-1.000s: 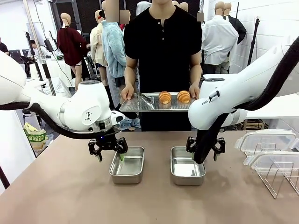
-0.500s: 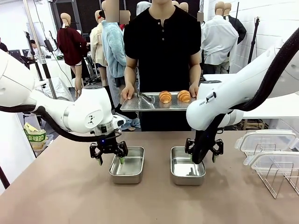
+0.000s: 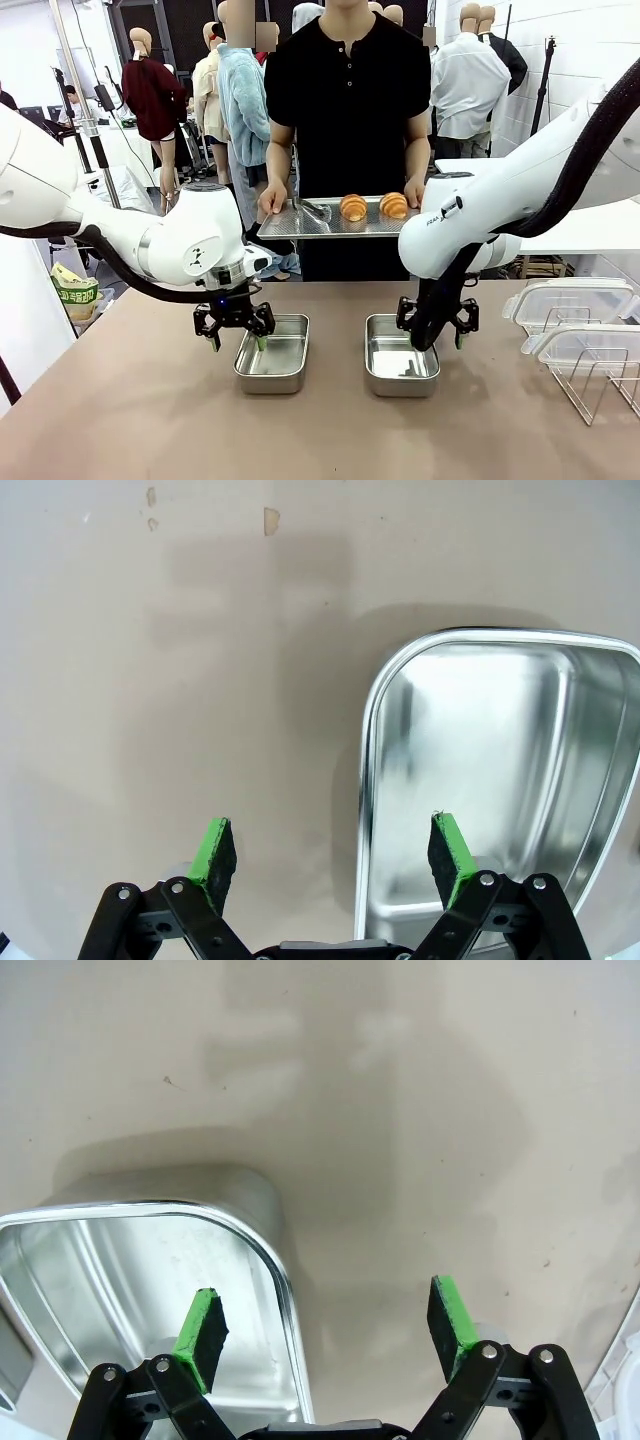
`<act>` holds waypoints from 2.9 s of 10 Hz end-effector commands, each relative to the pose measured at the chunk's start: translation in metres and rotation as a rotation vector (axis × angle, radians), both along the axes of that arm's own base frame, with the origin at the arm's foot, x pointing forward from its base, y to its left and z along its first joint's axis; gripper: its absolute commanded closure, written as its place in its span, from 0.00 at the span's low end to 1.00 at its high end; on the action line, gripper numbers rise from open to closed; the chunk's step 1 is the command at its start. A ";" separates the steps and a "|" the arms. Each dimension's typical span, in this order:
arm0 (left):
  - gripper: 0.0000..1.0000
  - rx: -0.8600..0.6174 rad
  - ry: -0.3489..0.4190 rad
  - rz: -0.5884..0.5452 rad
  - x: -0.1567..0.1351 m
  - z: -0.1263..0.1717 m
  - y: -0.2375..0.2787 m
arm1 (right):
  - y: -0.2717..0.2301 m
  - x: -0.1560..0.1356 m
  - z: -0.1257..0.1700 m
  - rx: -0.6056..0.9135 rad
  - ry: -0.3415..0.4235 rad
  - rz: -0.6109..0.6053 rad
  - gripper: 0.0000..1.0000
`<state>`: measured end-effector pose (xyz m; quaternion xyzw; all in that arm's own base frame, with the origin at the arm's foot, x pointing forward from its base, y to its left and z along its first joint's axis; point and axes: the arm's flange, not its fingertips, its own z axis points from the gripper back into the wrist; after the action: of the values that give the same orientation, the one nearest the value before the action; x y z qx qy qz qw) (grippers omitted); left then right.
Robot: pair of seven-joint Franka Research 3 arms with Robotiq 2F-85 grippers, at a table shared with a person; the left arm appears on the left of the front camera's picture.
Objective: Place the bread in airtight containers.
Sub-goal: Lift both Airtight Container.
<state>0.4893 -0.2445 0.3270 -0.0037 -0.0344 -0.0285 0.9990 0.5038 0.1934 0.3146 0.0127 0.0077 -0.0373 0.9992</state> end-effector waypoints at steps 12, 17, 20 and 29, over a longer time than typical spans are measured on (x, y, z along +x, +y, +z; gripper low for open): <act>1.00 0.032 -0.013 0.022 0.002 0.002 -0.005 | -0.004 0.006 -0.013 -0.010 0.005 -0.025 1.00; 1.00 0.017 -0.007 0.047 -0.013 0.025 -0.002 | -0.003 -0.003 0.001 0.005 0.002 -0.022 1.00; 1.00 0.009 -0.021 0.062 -0.032 0.071 -0.002 | 0.004 -0.027 0.063 0.028 -0.007 0.082 1.00; 1.00 -0.031 -0.173 0.076 -0.074 0.195 0.012 | -0.007 -0.061 0.202 0.048 -0.079 0.173 1.00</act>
<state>0.4203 -0.2372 0.5230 -0.0084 -0.1217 -0.0045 0.9925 0.4443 0.1935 0.5153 0.0191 -0.0327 0.0532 0.9979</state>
